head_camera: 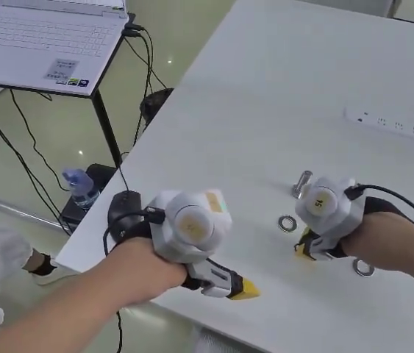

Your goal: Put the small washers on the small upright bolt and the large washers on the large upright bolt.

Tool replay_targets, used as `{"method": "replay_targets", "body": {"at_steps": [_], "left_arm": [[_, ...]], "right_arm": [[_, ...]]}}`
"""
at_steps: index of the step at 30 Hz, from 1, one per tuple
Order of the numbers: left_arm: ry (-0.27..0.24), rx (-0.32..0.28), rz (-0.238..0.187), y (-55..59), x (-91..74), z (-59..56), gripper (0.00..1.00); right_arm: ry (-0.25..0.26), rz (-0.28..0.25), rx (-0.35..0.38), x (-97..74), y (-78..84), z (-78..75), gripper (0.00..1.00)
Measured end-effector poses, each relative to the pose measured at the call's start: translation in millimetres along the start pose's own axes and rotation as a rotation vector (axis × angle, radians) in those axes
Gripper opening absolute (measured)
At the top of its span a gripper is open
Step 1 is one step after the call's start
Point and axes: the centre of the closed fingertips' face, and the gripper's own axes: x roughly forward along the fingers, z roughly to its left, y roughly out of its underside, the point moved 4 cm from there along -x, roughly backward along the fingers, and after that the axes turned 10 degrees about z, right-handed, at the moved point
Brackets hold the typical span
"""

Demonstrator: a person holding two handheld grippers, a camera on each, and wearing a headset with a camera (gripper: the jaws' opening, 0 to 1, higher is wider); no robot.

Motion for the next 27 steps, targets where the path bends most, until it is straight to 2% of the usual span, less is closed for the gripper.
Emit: {"method": "replay_targets", "body": {"at_steps": [9, 15, 22, 27], "left_arm": [[0.005, -0.007, -0.013, -2.6, 1.1, 0.5, 0.87], [-0.001, -0.012, -0.013, -1.7, 1.1, 2.6, 0.89], [0.005, -0.018, -0.002, 1.1, 2.4, 1.2, 0.93], [0.013, -0.029, -0.004, 1.2, 3.2, -0.2, 0.95]], "right_arm": [[0.005, -0.007, 0.07, -21.0, 34.8, -4.9, 0.12], [0.017, -0.007, 0.134, -36.9, 69.7, -8.3, 0.12], [0.034, -0.009, 0.205, -47.7, 105.9, -16.2, 0.12], [0.039, -0.007, 0.24, -56.2, 119.1, -17.8, 0.12]]}}
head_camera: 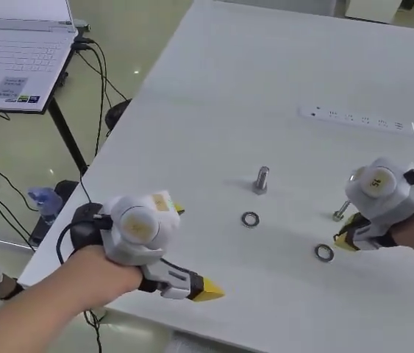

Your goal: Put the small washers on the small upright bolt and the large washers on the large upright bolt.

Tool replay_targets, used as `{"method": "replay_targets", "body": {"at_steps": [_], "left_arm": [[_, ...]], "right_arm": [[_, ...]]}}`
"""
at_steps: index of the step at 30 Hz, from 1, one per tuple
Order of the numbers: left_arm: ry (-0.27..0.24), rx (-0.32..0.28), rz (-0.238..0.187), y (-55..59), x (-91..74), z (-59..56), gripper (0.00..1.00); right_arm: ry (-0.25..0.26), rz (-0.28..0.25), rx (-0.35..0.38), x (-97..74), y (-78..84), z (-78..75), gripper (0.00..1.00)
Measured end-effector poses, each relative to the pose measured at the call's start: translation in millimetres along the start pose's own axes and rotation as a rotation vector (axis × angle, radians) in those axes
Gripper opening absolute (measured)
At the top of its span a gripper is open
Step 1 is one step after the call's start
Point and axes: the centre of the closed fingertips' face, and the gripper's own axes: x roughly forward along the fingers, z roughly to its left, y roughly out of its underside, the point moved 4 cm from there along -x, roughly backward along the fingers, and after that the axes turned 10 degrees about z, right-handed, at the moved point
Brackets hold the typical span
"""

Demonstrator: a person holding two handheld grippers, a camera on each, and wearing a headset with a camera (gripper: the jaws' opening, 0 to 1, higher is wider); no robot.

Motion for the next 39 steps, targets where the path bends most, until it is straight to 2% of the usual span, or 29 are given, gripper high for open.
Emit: {"method": "replay_targets", "body": {"at_steps": [7, 10, 18, 29, 32, 39], "left_arm": [[-0.005, -0.012, 0.002, -2.4, 3.0, -0.3, 0.97], [-0.005, -0.015, 0.0, -3.3, 3.4, 0.1, 0.98], [-0.019, -0.027, 0.014, -1.0, 4.7, 3.6, 0.98], [-0.018, -0.033, 0.013, -0.6, 6.1, 5.3, 0.96], [-0.021, -0.019, 0.014, -1.1, 6.3, 5.7, 0.96], [-0.018, -0.03, 0.002, -4.0, 7.7, 6.4, 0.96]], "right_arm": [[0.009, 0.005, 0.032, -7.2, 14.2, -8.8, 0.12], [0.016, 0.01, 0.044, -8.8, 19.1, -17.2, 0.12], [0.029, 0.012, 0.057, -15.6, 22.6, -35.6, 0.12], [0.045, -0.017, 0.069, -19.2, 8.8, -57.6, 0.12], [0.05, -0.022, 0.068, -19.5, 5.2, -60.9, 0.12], [0.06, -0.027, 0.059, -18.8, -6.9, -69.7, 0.12]]}}
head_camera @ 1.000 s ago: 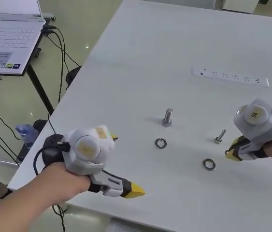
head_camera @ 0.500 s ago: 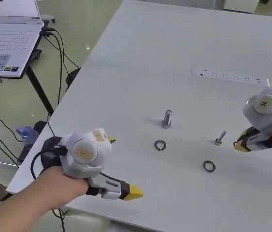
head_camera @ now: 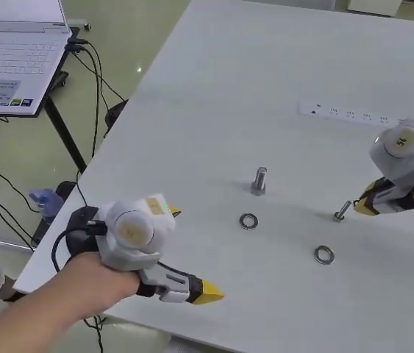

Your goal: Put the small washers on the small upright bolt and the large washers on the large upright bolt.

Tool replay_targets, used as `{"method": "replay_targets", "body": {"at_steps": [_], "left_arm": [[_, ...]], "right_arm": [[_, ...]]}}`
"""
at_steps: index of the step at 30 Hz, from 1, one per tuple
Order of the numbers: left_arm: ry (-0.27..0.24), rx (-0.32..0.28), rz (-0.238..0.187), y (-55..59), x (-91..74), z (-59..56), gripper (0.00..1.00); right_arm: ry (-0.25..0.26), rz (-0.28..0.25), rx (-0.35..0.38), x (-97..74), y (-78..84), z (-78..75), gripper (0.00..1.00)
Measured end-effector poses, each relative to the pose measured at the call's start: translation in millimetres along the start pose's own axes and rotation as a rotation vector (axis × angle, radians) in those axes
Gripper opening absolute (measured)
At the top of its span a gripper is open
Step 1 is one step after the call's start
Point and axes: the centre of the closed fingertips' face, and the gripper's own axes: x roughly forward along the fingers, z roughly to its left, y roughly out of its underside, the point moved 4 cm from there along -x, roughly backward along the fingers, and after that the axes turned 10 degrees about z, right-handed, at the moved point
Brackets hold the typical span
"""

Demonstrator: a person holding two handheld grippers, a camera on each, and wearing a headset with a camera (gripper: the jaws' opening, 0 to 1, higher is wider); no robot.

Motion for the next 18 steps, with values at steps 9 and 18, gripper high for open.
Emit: {"method": "replay_targets", "body": {"at_steps": [9, 18], "left_arm": [[0.008, 0.003, -0.011, 0.9, 1.5, -1.6, 0.94], [0.004, 0.004, -0.007, 1.0, 1.0, -0.2, 0.93]], "right_arm": [[-0.004, 0.006, -0.01, 6.4, -5.4, -0.7, 0.12], [-0.005, 0.022, -0.021, 11.6, -8.0, 0.1, 0.12]]}}
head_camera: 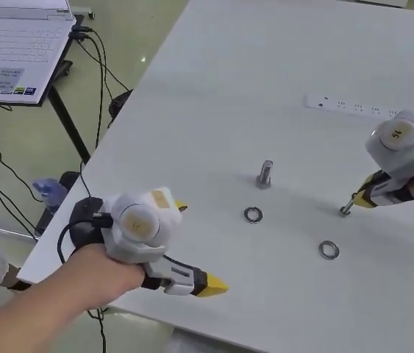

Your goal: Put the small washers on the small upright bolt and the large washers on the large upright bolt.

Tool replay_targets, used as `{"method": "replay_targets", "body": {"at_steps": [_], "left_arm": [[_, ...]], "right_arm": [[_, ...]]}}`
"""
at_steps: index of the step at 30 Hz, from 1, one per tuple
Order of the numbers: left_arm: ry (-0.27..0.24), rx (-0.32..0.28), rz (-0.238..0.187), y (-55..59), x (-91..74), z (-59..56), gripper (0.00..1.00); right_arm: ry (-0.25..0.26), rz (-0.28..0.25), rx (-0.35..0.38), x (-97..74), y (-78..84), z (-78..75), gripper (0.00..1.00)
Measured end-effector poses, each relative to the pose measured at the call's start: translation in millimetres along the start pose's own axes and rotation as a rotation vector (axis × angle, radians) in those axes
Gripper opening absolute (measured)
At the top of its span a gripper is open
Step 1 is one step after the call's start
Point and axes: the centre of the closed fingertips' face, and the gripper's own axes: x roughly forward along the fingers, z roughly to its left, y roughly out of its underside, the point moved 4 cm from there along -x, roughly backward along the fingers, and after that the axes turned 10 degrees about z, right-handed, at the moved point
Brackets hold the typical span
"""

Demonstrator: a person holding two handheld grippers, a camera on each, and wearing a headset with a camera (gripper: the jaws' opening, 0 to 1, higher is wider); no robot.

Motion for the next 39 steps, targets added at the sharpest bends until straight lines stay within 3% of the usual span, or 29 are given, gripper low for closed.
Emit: {"method": "replay_targets", "body": {"at_steps": [3, 19, 39], "left_arm": [[0.006, -0.008, -0.013, -2.1, -0.4, -0.3, 0.93], [0.009, -0.001, 0.001, 2.4, 1.1, 0.2, 0.9], [0.014, -0.018, 0.01, 7.1, 3.6, -0.2, 0.87]], "right_arm": [[0.004, 0.008, -0.004, 1.8, 0.6, -0.4, 0.12], [-0.001, 0.036, -0.017, 12.7, 0.2, -0.8, 0.12], [-0.02, 0.063, -0.038, 40.7, -1.3, -2.0, 0.13]]}}
